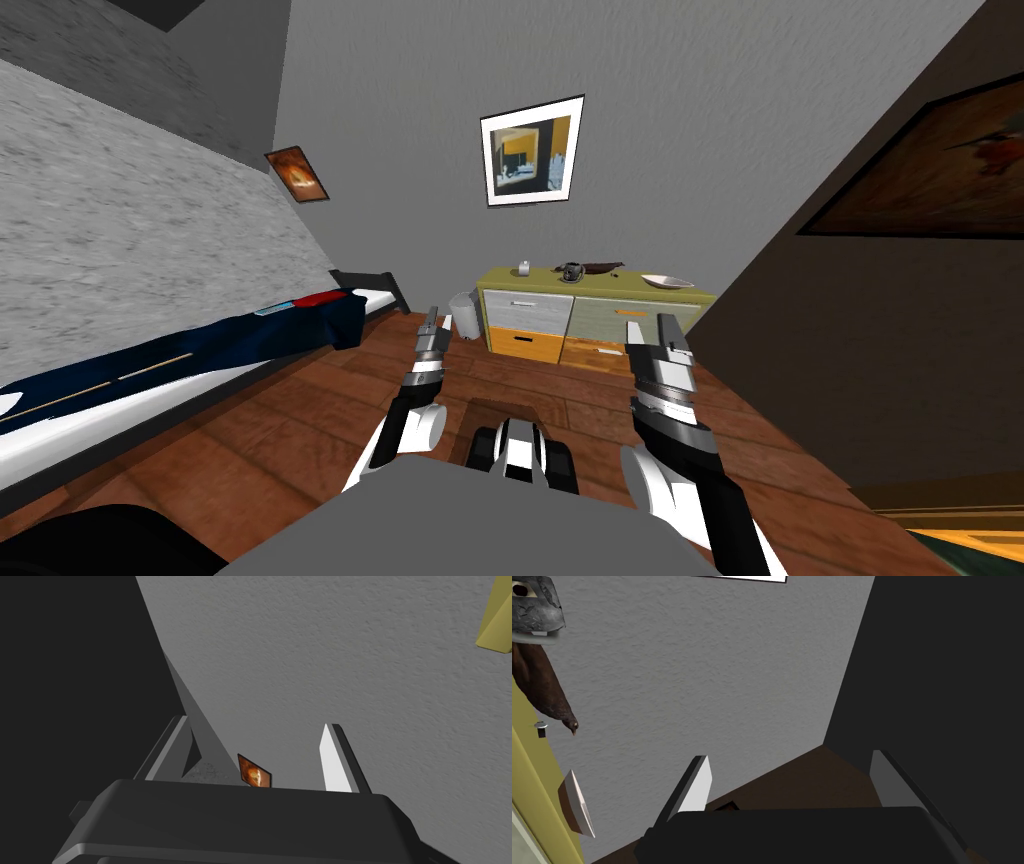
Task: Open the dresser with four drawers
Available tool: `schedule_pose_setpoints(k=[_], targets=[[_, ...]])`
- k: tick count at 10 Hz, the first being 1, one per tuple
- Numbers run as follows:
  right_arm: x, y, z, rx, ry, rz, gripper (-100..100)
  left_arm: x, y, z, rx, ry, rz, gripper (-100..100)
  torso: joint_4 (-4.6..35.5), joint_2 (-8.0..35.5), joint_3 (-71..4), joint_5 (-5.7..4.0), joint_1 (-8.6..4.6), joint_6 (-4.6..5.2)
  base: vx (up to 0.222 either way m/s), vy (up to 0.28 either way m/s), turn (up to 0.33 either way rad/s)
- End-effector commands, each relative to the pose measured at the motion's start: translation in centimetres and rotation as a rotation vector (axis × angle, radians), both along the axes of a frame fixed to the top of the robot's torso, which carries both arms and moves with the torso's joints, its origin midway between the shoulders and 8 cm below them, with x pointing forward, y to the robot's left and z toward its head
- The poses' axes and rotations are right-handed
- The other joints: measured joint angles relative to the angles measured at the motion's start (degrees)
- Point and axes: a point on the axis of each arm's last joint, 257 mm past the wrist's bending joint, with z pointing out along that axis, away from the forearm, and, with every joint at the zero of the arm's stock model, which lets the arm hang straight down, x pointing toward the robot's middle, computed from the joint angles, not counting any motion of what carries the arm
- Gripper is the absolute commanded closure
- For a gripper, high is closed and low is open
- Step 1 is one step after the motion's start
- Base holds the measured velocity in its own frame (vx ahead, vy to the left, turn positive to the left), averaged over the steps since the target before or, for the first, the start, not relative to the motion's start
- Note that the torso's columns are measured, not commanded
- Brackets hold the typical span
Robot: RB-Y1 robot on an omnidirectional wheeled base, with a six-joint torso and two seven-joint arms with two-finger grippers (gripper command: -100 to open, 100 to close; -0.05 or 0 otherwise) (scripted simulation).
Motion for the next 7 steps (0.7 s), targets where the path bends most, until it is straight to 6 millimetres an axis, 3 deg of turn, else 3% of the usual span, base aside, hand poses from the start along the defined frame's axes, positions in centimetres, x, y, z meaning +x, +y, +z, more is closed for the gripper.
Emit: schedule_pose_setpoints(k=[1, 7], targets=[[0.3, 1.0, -0.6, 0.014, 0.006, 0.092, -100, 0.0, 0.0, 0.0, 0.000, 0.000, 0.000, 0, 0.5, 0.5, -1.1, 0.00, 0.01, 0.00, 0.048, 0.028, -0.011], [0.8, 2.0, -2.0, 0.119, 0.012, 0.234, -100, 0.0, 0.0, 0.0, 0.000, 0.000, 0.000, 0, 0.8, 0.8, -1.4, -0.01, -0.01, 0.00, 0.054, 0.025, -0.007]])
